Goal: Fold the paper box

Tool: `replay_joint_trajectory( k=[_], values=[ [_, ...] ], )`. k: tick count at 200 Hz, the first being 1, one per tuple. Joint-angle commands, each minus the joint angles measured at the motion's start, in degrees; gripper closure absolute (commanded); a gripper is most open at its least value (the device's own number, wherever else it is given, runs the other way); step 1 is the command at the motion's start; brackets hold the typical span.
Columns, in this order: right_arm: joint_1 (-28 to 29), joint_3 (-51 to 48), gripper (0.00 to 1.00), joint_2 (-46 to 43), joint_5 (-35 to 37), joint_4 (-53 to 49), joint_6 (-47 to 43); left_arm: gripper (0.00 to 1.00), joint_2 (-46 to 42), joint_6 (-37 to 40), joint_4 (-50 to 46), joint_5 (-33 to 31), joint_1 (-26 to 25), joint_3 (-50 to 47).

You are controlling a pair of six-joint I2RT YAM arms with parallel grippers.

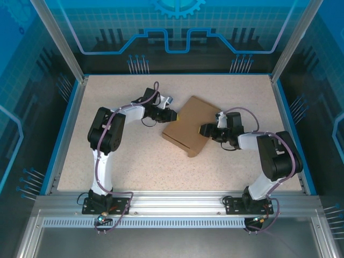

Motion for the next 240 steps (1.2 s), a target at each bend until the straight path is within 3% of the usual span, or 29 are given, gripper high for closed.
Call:
replay_joint_trajectory(
  k=[1,58,86,107,149,177,240],
  values=[
    [-1.64,-1.40,0.33,-2.84,-3.05,0.78,-1.59,0.71,1.61,0.13,-6.83,-3.24,-1.75,-1.94],
    [-3.77,-1.84,0.36,-2.68,-2.93,-1.99,-1.71,0.75,1.52,-1.10,-6.27,-4.33,-1.73,-3.13],
    [-5.87,-3.83,0.42,-3.30,-3.96,-0.50,-0.93,0.78,0.91,-2.26,-5.41,-4.77,-1.56,-4.13],
    [-5.96,-4.29,0.51,-5.04,-4.34,-0.22,-0.54,0.79,0.65,-3.42,-4.36,-4.68,-1.21,-5.03],
    [-5.23,-4.24,0.80,-8.56,-6.06,2.39,2.24,0.79,-0.27,-6.10,-1.84,-3.41,-1.20,-7.47],
    [-3.70,-3.45,0.93,-12.92,-6.12,2.79,4.50,0.80,-0.88,-7.62,-0.58,-1.94,-1.21,-9.25],
    [2.37,4.02,0.91,-22.17,-0.50,-7.77,4.07,0.78,-2.44,-10.87,3.25,4.33,-2.27,-11.88]
  ],
)
